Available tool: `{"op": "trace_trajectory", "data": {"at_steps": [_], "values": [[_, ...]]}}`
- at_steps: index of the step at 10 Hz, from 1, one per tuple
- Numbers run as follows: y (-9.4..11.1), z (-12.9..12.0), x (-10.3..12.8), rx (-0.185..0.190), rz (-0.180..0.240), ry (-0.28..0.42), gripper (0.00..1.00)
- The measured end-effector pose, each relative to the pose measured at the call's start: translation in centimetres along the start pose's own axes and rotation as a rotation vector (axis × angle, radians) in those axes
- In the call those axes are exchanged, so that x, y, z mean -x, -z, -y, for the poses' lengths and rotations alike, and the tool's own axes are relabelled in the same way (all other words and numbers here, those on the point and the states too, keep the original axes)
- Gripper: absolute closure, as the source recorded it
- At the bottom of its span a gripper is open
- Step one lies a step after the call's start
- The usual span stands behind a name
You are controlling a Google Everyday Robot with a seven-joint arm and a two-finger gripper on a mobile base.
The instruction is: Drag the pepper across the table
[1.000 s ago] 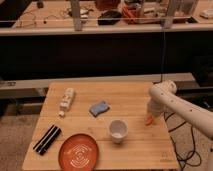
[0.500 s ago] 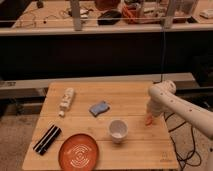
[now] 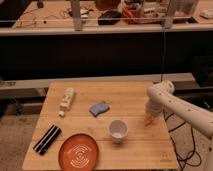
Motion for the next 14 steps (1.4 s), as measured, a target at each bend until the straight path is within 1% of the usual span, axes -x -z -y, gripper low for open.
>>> {"op": "trace_trajectory", "data": {"at_steps": [2,3,8,10,12,14], "values": [[-0.1,0.0,0.2,0.003,-0.002,0.005,0.97],[-0.3,0.1,0.7,0.009,-0.003,0.014,0.97],[-0.1,0.1,0.9,0.01,-0.002,0.017,0.97],[-0.3,0.3,1.6,0.019,-0.005,0.032,0.97],[-0.1,0.1,1.6,0.018,-0.003,0.031,0.97],[-0.4,0.1,2.0,0.022,-0.005,0.037,0.97]]}}
